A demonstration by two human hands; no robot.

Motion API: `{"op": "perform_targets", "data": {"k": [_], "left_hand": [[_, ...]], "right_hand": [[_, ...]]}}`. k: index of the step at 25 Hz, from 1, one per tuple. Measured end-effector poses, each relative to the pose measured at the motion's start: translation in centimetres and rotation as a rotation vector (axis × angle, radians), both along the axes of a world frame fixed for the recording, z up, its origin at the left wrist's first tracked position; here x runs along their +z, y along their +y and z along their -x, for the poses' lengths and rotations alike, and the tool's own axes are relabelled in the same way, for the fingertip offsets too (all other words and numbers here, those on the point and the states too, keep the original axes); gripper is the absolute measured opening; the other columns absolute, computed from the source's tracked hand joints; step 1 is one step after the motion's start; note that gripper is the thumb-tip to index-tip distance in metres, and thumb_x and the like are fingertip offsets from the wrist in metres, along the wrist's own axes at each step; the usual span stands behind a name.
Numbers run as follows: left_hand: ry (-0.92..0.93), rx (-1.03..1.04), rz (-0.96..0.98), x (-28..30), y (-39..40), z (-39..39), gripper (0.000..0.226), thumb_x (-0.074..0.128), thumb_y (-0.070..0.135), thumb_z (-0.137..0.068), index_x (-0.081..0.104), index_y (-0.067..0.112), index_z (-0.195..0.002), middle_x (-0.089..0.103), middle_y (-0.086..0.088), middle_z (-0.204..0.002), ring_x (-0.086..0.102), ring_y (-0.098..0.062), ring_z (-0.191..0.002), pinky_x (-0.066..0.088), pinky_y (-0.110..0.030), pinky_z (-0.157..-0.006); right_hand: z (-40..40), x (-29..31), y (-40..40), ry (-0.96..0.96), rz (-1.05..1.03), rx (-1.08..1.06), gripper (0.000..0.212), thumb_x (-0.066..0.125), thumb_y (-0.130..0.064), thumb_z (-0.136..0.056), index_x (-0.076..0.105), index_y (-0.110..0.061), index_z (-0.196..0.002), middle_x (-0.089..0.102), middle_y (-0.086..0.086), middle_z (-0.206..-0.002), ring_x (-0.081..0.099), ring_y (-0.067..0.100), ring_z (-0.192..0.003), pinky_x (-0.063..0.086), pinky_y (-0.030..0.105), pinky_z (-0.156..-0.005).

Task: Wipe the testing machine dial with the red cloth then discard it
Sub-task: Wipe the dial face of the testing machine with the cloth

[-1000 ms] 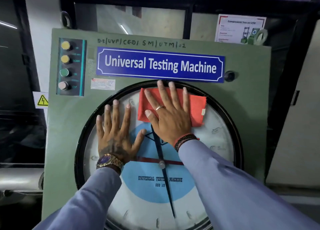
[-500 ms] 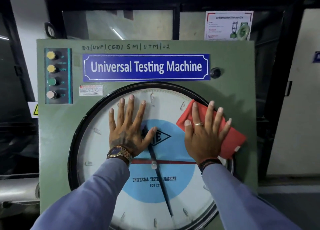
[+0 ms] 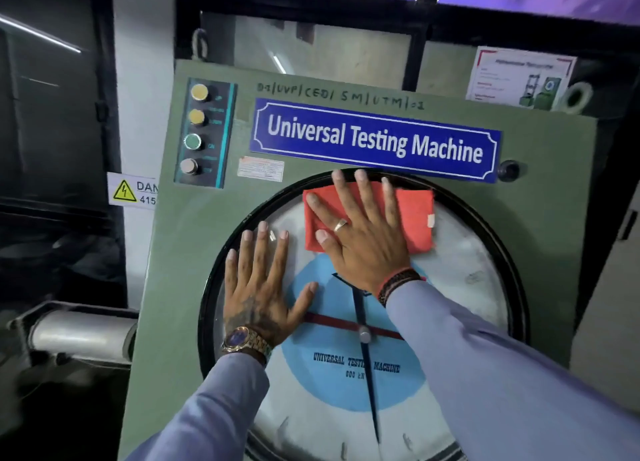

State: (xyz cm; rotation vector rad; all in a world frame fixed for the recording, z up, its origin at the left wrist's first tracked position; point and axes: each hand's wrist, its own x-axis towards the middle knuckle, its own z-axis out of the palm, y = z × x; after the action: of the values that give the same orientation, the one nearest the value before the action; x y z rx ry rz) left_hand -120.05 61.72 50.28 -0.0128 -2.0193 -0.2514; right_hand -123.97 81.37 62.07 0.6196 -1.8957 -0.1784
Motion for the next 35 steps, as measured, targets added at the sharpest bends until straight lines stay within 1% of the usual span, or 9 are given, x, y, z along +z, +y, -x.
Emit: {"op": "perform_targets", "data": {"k": [7, 16, 18, 21, 22, 25, 29, 31, 35], "left_hand": [[-0.004, 0.007, 0.026, 0.8, 0.9, 0.6, 0.098, 0.036, 0.077, -0.098, 0.013, 0.023, -0.176, 0.006, -0.015, -0.185, 0.004, -0.04, -0.171, 0.011, -0.065, -0.137], [0.023, -0.025, 0.203, 6.9, 7.1, 3.0, 0.094, 0.038, 0.082, -0.098, 0.024, 0.029, -0.175, 0.009, -0.012, -0.186, 0.007, -0.041, -0.171, 0.011, -0.063, -0.137], [0.009, -0.032, 0.215, 7.2, 7.7, 3.1, 0.095, 0.036, 0.083, -0.098, 0.022, 0.03, -0.176, 0.006, -0.011, -0.186, 0.004, -0.04, -0.172, 0.007, -0.061, -0.137], [0.023, -0.03, 0.241, 6.8, 7.2, 3.1, 0.095, 0.027, 0.086, -0.099, 0.021, 0.03, -0.176, 0.007, -0.01, -0.186, 0.003, -0.039, -0.172, 0.003, -0.057, -0.137], [0.026, -0.035, 0.244, 6.8, 7.1, 3.2, 0.095, 0.025, 0.086, -0.099, 0.02, 0.031, -0.176, 0.007, -0.01, -0.186, 0.003, -0.039, -0.172, 0.001, -0.056, -0.137], [0.021, -0.028, 0.239, 6.7, 7.0, 3.3, 0.095, 0.024, 0.086, -0.099, 0.017, 0.032, -0.176, 0.004, -0.009, -0.186, 0.0, -0.038, -0.172, -0.002, -0.055, -0.137], [0.026, -0.042, 0.238, 6.6, 7.0, 3.2, 0.095, 0.026, 0.085, -0.099, 0.02, 0.031, -0.176, 0.008, -0.01, -0.186, 0.003, -0.039, -0.172, 0.0, -0.057, -0.137], [0.036, -0.047, 0.227, 6.7, 7.1, 3.2, 0.094, 0.026, 0.085, -0.099, 0.023, 0.03, -0.175, 0.01, -0.011, -0.185, 0.006, -0.04, -0.171, 0.002, -0.058, -0.137], [0.049, -0.066, 0.242, 6.4, 6.5, 3.1, 0.094, 0.032, 0.083, -0.099, 0.021, 0.03, -0.176, 0.01, -0.009, -0.186, 0.005, -0.039, -0.172, 0.005, -0.06, -0.138]], "right_hand": [[0.4, 0.1, 0.6, 0.013, -0.014, 0.022, 0.065, 0.039, -0.061, -0.111, 0.025, -0.047, -0.173, 0.015, 0.003, -0.187, 0.013, 0.038, -0.172, 0.005, 0.066, -0.136], [0.2, -3.6, 12.9, 0.043, 0.454, -0.186, 0.067, 0.038, -0.059, -0.111, 0.024, -0.041, -0.175, 0.015, 0.009, -0.186, 0.017, 0.042, -0.17, 0.009, 0.069, -0.135], [-0.1, -5.5, 13.5, 0.038, 0.58, -0.23, 0.074, 0.041, -0.067, -0.108, 0.027, -0.037, -0.175, 0.017, 0.012, -0.186, 0.018, 0.044, -0.169, 0.009, 0.07, -0.134], [-0.5, -5.9, 13.3, 0.006, 0.574, -0.249, 0.104, 0.041, -0.093, -0.093, 0.028, -0.031, -0.175, 0.018, 0.017, -0.185, 0.016, 0.047, -0.169, -0.004, 0.063, -0.136], [-0.6, -5.6, 13.4, 0.001, 0.562, -0.239, 0.103, 0.042, -0.092, -0.094, 0.029, -0.03, -0.175, 0.019, 0.017, -0.184, 0.017, 0.047, -0.169, -0.004, 0.063, -0.136], [-0.9, -5.1, 13.1, -0.02, 0.609, -0.158, 0.075, 0.043, -0.06, -0.105, 0.037, -0.026, -0.172, 0.022, 0.015, -0.184, 0.022, 0.048, -0.168, 0.009, 0.072, -0.134], [-1.7, -1.2, 12.2, 0.079, 1.12, 0.106, 0.067, 0.041, -0.041, -0.108, 0.03, -0.023, -0.172, 0.025, 0.013, -0.183, 0.022, 0.041, -0.169, 0.006, 0.072, -0.134], [-1.6, 2.5, 12.1, 0.211, 1.249, 0.152, 0.07, 0.044, -0.039, -0.106, 0.03, -0.022, -0.172, 0.027, 0.013, -0.182, 0.024, 0.038, -0.169, 0.005, 0.072, -0.134], [-0.1, 4.1, 8.5, 0.024, 0.807, -0.162, 0.066, 0.046, -0.051, -0.106, 0.042, -0.033, -0.169, 0.029, 0.008, -0.183, 0.024, 0.039, -0.169, 0.007, 0.069, -0.135]]}}
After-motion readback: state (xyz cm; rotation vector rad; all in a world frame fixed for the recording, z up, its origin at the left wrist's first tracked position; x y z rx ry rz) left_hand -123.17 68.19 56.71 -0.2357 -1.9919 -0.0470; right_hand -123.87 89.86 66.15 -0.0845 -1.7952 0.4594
